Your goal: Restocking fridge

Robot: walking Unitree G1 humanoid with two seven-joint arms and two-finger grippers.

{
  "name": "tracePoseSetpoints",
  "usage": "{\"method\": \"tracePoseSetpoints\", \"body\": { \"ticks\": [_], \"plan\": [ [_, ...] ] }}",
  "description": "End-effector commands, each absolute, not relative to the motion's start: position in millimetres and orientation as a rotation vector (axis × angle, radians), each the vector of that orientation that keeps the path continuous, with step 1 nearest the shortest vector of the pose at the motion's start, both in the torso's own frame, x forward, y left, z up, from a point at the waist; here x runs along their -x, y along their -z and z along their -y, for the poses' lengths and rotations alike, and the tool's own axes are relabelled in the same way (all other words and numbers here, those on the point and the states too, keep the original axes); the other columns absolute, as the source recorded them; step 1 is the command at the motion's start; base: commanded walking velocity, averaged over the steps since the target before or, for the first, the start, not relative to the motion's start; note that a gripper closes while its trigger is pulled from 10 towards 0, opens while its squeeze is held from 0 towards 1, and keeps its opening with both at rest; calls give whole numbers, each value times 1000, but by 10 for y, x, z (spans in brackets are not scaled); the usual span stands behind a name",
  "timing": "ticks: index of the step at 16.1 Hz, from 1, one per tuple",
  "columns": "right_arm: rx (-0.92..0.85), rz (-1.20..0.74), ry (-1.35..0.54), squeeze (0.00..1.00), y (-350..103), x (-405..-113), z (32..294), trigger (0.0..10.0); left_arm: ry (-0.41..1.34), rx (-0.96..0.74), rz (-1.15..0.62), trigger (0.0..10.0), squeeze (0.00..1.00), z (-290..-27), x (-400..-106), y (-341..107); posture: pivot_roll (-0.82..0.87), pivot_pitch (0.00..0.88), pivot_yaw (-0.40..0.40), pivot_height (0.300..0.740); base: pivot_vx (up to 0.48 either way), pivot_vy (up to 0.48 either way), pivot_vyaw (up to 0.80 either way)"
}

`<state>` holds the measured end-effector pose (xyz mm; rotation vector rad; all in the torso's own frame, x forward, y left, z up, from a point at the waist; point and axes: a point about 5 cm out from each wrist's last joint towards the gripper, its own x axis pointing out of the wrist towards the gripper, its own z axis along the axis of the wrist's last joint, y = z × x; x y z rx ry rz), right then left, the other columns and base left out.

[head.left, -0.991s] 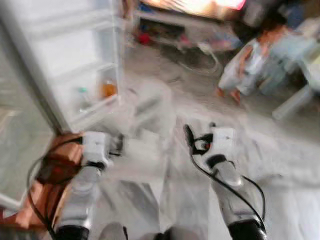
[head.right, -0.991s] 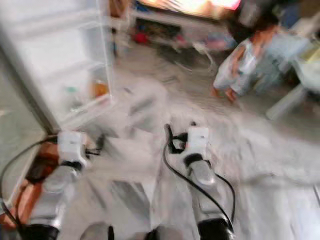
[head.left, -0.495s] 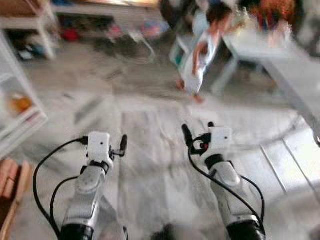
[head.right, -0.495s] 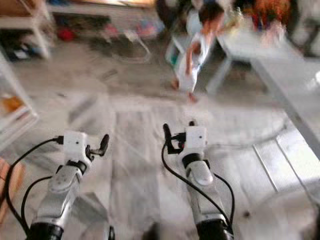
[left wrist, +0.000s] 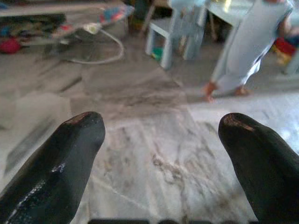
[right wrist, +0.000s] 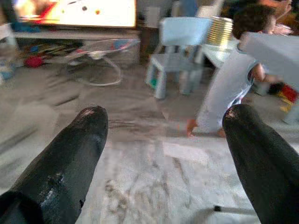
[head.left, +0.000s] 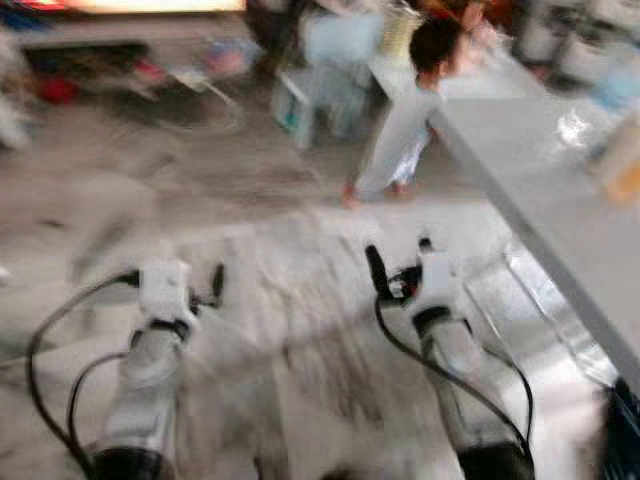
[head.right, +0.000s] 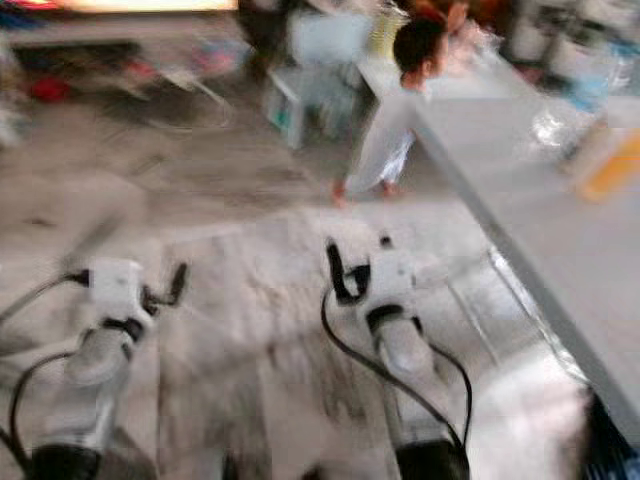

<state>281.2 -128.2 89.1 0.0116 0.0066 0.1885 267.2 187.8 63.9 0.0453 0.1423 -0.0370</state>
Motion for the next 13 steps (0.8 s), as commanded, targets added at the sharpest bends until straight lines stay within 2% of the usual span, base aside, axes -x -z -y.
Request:
{"method": "tracePoseSetpoints", "body": {
  "ticks": [1,9,13],
  "plan": [
    [-5,1,-158,0,-917,-2818,1375,10000,66,-34,-121,10000,0,-1810,-2658,-694,55,106,-61,740,480,0,-800],
    [20,16,-175,0,-925,-2762,1325,10000,88,4,-63,10000,0,-1701,-2648,-882,61,114,-59,740,471,0,-800],
    [83,56,-201,0,-950,-2720,1292,10000,91,10,21,10000,0,-1711,-2718,-1083,61,111,-55,740,371,304,-800]
  ]
}}
